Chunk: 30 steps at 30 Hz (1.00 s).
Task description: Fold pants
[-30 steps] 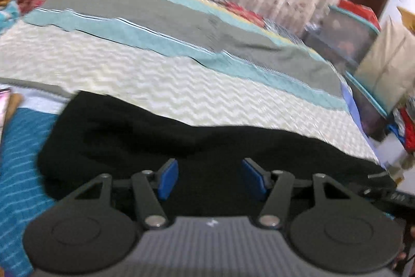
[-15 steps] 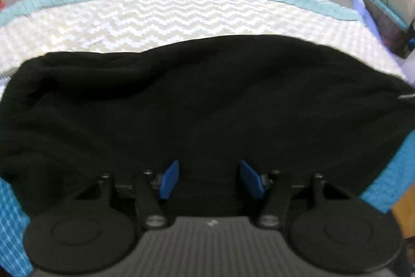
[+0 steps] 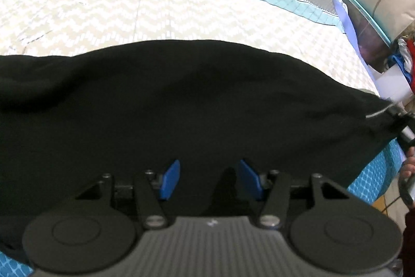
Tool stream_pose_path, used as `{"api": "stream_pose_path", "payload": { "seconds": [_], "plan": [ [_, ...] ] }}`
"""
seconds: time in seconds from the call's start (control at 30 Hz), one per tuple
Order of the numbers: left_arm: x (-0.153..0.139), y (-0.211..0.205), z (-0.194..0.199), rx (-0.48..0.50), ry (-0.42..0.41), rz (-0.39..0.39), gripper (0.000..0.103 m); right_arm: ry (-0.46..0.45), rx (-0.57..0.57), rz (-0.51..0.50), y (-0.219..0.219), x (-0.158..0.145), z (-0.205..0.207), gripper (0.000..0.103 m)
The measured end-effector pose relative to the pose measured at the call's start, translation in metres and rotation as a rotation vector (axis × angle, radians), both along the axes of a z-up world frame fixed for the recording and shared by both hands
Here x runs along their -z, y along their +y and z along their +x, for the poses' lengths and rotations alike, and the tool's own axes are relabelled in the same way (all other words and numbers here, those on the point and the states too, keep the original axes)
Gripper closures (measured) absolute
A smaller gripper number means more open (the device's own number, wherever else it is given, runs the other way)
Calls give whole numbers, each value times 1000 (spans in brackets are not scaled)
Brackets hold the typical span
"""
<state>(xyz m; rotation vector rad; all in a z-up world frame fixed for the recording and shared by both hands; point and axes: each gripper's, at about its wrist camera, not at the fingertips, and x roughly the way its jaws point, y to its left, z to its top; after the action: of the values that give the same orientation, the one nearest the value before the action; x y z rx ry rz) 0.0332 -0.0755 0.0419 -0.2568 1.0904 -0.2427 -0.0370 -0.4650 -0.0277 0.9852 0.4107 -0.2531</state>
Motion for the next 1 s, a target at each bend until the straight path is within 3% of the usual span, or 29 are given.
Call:
{"api": "stream_pose_path", "payload": {
  "seconds": [0.17,0.27,0.4,0.47,0.53,0.6,0.63,0.77,0.87,0.93,1.0],
  "plan": [
    [-1,12,-7,-21,-6,-44,52,-83,-172,-230,56,-47,-5,86],
    [-2,25,-16,-47,-13,-68,51,-96,-352,-443,117,-68,1,86],
    [-3,38,-23,-69,-17,-77,51,-62,-599,-730,206,-56,10,85],
    [-3,44,-28,-78,-17,-87,50,5,-701,-832,243,-35,16,78],
    [-6,49,-32,-82,-26,-97,49,78,-774,-905,268,-14,19,60],
    [-9,55,-39,-88,-45,-102,48,85,-805,-1018,287,-6,10,44],
    [-9,60,-43,-93,-54,-108,48,68,-825,-1041,293,-8,3,40],
    [-6,78,-53,-123,-54,-134,47,-33,-886,-971,288,-28,-17,41],
    [-5,91,-59,-155,-55,-154,47,-67,-834,-851,268,-39,-15,48],
    [-7,101,-63,-174,-64,-162,47,-68,-786,-752,258,-40,-7,57],
    [-12,112,-69,-196,-84,-163,47,-48,-711,-712,252,-39,1,59]
  ]
}}
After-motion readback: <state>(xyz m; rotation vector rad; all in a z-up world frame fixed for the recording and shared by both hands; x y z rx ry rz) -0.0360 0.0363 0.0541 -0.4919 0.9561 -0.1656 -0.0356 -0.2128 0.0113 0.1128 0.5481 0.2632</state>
